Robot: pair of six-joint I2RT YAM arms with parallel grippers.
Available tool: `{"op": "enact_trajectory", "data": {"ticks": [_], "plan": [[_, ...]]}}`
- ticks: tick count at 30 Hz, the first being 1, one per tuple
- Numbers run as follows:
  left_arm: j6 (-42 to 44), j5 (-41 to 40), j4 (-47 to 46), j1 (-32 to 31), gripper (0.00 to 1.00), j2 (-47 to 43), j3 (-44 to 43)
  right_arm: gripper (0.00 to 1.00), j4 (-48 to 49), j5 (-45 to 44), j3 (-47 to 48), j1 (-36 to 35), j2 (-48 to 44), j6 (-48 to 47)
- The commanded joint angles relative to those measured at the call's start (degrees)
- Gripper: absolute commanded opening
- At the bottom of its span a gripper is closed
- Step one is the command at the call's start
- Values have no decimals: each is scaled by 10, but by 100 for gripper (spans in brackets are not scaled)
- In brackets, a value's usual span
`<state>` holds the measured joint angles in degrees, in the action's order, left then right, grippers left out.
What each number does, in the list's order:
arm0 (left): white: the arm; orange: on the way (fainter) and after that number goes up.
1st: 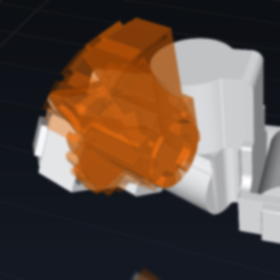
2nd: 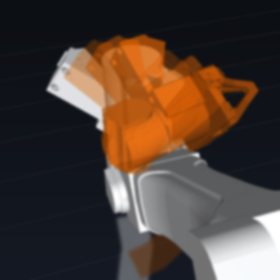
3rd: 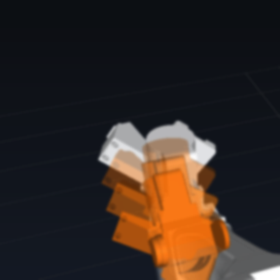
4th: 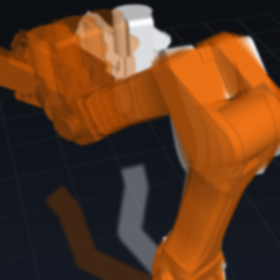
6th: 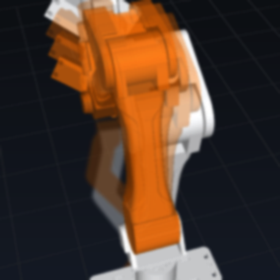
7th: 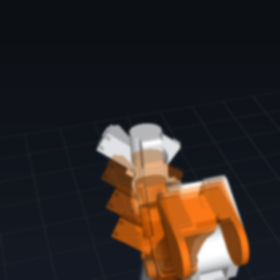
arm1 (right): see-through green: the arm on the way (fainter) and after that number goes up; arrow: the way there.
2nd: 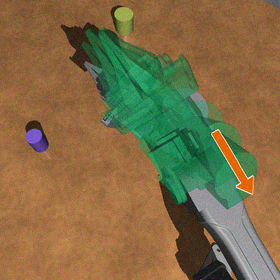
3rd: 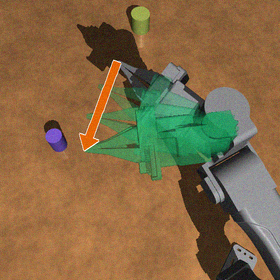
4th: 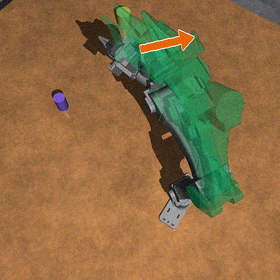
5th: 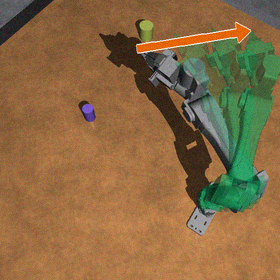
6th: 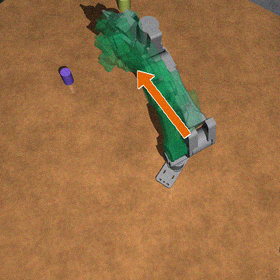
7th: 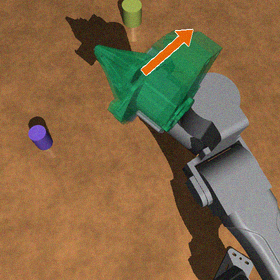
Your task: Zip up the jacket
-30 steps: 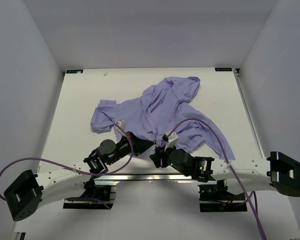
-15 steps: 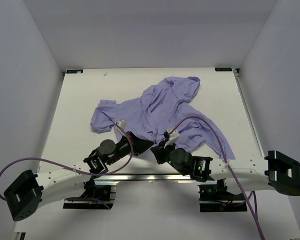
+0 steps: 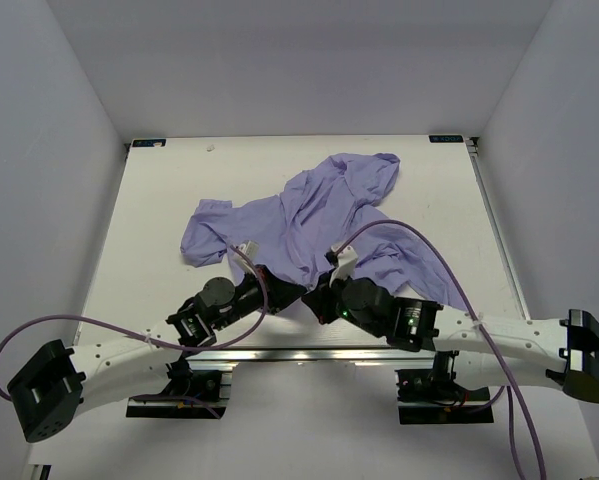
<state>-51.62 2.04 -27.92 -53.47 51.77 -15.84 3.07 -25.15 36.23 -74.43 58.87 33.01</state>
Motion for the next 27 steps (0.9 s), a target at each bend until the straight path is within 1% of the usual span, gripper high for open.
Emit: {"op": "enact_trajectory", "data": {"ticks": [1, 2, 3, 4, 5, 6, 7, 8, 10, 11, 13, 14, 16, 18, 19, 22, 23, 25, 26, 27], "plan": [[28, 19, 47, -1, 0, -13, -25, 0, -30, 92, 45, 38, -8, 18], [32, 32, 54, -1, 0, -14, -27, 0, -46, 111, 51, 61, -5, 18], [35, 37, 70, -1, 0, -16, -30, 0, -47, 151, 57, 74, 0, 14], [36, 39, 85, -1, 0, -18, -37, 0, -71, 176, 80, 108, 18, 16], [40, 44, 95, -1, 0, -18, -39, 0, -83, 199, 92, 124, 27, 20], [42, 49, 114, -1, 0, -22, -39, 0, -89, 260, 102, 140, 37, 21], [42, 51, 122, -1, 0, -25, -38, 0, -85, 291, 108, 167, 49, 32], [43, 52, 137, -1, 0, -26, -37, 0, -77, 356, 106, 180, 54, 35], [42, 49, 148, -1, 0, -28, -35, 0, -56, 414, 109, 218, 66, 49], [42, 50, 157, -1, 0, -28, -32, 0, -52, 460, 111, 228, 70, 56], [42, 52, 160, -1, 0, -30, -30, 0, -39, 486, 115, 251, 77, 62], [41, 51, 169, -1, 0, -29, -30, 0, -35, 538, 113, 262, 81, 72], [42, 49, 175, -1, 0, -29, -29, 0, -8, 578, 113, 278, 90, 80], [44, 53, 175, -1, 0, -33, -28, 0, -36, 574, 136, 279, 104, 49], [47, 54, 176, -1, 0, -33, -29, 0, -83, 567, 146, 280, 111, 37], [49, 55, 194, -1, 0, -36, -33, 0, -126, 560, 170, 285, 137, 7], [49, 59, 201, -1, 0, -40, -35, 0, -127, 549, 172, 285, 142, 2], [48, 66, 213, -1, 0, -44, -36, 0, -144, 507, 175, 286, 154, -16], [48, 71, 227, -1, 0, -47, -36, 0, -149, 453, 176, 286, 157, -21], [48, 73, 238, -1, 0, -55, -37, 0, -148, 427, 176, 286, 158, -25]]}}
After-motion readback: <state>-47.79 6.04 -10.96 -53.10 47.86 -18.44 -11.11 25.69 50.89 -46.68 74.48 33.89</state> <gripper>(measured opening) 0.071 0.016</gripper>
